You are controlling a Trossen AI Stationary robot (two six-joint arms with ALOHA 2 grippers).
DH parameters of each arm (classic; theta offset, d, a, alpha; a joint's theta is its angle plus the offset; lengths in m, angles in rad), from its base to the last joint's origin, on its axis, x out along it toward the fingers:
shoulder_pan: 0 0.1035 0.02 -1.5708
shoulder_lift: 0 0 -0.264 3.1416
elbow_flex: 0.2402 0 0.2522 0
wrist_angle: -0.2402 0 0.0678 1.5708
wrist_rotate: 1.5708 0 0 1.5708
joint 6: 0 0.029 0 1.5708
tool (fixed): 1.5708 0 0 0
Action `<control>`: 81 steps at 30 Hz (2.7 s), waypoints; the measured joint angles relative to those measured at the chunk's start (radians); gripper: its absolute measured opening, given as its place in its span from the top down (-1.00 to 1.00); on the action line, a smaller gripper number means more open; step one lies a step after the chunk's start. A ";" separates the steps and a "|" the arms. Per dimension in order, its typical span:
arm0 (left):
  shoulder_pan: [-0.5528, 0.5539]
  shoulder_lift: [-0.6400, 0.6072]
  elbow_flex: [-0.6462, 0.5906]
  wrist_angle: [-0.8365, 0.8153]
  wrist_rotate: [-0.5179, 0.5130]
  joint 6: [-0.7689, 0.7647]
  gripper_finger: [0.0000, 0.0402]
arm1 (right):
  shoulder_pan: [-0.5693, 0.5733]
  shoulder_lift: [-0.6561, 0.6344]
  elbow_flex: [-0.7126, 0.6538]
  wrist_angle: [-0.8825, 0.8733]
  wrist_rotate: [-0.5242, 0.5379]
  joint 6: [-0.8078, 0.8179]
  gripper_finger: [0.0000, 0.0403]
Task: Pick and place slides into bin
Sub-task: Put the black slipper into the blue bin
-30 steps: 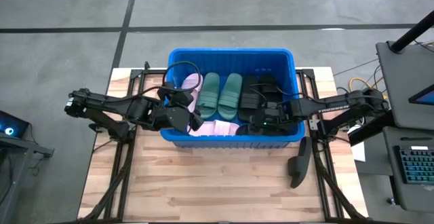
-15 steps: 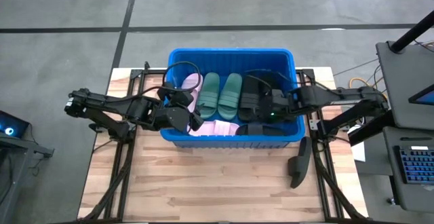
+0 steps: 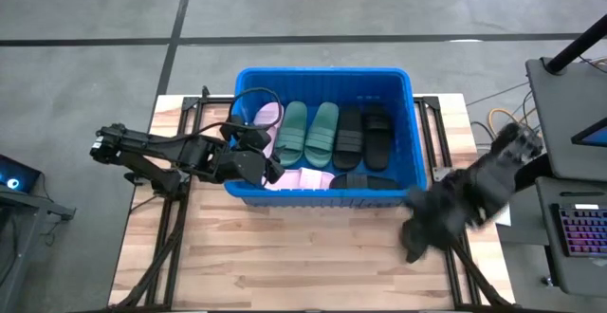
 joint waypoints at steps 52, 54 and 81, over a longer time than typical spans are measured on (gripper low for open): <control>-0.002 0.000 0.000 0.004 0.147 0.048 -0.41 | 0.022 0.616 -0.236 -0.089 -0.197 -0.536 -0.48; -0.002 0.000 0.000 0.004 0.147 0.049 -0.41 | 0.022 0.616 -0.239 -0.088 -0.197 -0.550 -0.47; -0.002 0.000 0.000 0.004 0.148 0.080 -0.41 | 0.063 0.198 0.131 -0.076 -0.247 0.287 0.95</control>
